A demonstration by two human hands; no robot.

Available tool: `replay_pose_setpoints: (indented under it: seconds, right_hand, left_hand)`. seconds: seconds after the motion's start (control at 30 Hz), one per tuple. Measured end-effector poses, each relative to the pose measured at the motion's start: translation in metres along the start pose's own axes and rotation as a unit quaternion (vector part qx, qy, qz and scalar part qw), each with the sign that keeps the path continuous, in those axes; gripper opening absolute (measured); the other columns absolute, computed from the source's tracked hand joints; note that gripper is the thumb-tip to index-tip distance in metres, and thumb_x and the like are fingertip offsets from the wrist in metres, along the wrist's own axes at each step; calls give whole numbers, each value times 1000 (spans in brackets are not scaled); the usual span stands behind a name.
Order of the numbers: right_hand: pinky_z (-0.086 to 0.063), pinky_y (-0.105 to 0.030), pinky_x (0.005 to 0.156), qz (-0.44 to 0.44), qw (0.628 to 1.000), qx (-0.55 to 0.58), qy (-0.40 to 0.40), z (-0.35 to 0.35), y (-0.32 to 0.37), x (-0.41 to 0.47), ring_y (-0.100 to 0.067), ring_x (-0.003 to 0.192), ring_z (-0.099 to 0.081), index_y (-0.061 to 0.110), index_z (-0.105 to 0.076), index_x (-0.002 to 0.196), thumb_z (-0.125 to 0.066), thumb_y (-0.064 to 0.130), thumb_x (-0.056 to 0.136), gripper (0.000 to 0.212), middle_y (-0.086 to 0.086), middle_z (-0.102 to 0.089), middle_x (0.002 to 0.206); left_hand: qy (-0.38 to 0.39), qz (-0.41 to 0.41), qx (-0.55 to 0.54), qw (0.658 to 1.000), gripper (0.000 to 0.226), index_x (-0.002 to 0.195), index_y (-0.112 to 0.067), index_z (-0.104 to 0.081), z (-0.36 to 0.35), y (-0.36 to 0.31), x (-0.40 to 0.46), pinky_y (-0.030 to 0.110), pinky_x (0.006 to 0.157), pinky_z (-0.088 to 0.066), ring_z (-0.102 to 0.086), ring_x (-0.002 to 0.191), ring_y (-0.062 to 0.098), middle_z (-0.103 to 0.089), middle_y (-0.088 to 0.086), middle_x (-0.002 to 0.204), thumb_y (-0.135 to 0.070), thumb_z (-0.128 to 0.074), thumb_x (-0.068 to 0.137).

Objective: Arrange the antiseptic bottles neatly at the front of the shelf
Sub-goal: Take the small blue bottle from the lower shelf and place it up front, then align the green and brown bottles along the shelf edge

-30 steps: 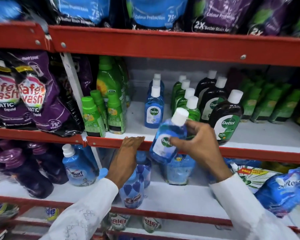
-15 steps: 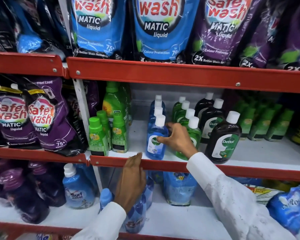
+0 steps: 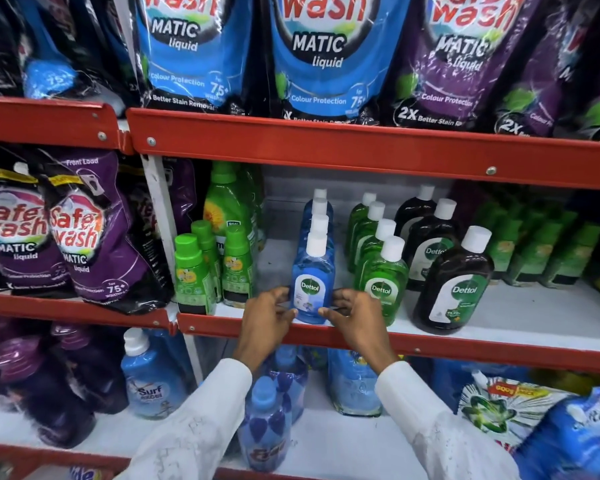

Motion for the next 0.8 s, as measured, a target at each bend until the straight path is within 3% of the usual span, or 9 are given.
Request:
replay_pose_setpoints:
  seconds: [0.1, 0.23, 0.43, 0.57, 0.7, 0.8]
  right_hand:
    - [-56, -12, 71, 15, 1000, 5, -15, -1, -4, -4, 0, 76, -71, 7, -74, 103, -78, 9, 79, 24, -8, -79, 99]
    - [-59, -28, 87, 28, 999, -6, -26, -1, -3, -4, -8, 91, -73, 9, -73, 107, -75, 12, 83, 24, -3, -79, 103]
    - [-55, -17, 84, 31, 999, -24, -35, -1, -7, 2, -9, 93, -73, 8, -73, 109, -73, 12, 85, 24, -4, -79, 104]
    - [-59, -36, 90, 29, 999, -21, -29, -1, -9, 4, -12, 93, -74, 9, -74, 106, -73, 11, 85, 22, -6, -79, 104]
    - [-57, -18, 86, 41, 998, -12, -41, 1, -6, -7, -5, 90, -70, 6, -72, 111, -75, 10, 83, 28, -1, -76, 106]
    - [-58, -19, 85, 7, 994, 53, -100, 19, -15, -27, -8, 92, -73, 6, -71, 115, -79, 11, 81, 35, -3, -76, 105]
  left_hand:
    - [-27, 8, -13, 1000, 29, 105, -12, -72, -2, 4, 0, 5, 65, -50, -65, 66, 0, -76, 0, 95, -13, -79, 77]
    - [-39, 12, -41, 998, 31, 100, -17, -74, -4, 6, 0, 20, 70, -58, -67, 67, -7, -74, -8, 91, -20, -85, 71]
    - [-47, 12, -68, 996, 27, 95, -19, -76, -7, 5, -2, 22, 72, -59, -69, 70, -6, -75, -9, 88, -17, -85, 71]
    - [-45, 13, -81, 996, 25, 93, -19, -76, -8, 7, -2, 24, 73, -60, -71, 74, -3, -79, -3, 92, -18, -86, 70]
    - [-47, 22, -86, 995, 41, 108, -13, -72, -5, 9, -5, 37, 82, -62, -73, 82, 8, -76, -4, 100, -23, -86, 71]
    - [-133, 9, -50, 990, 49, 116, -17, -68, -2, -1, -26, 22, 87, -54, -66, 90, 11, -66, -4, 109, -20, -86, 71]
Point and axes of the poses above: each hand's wrist, its own x-axis towards the middle knuckle, its own z-axis out of the back of the hand, y = z × x, the point moved 3 cm from there along x, towards the middle knuckle
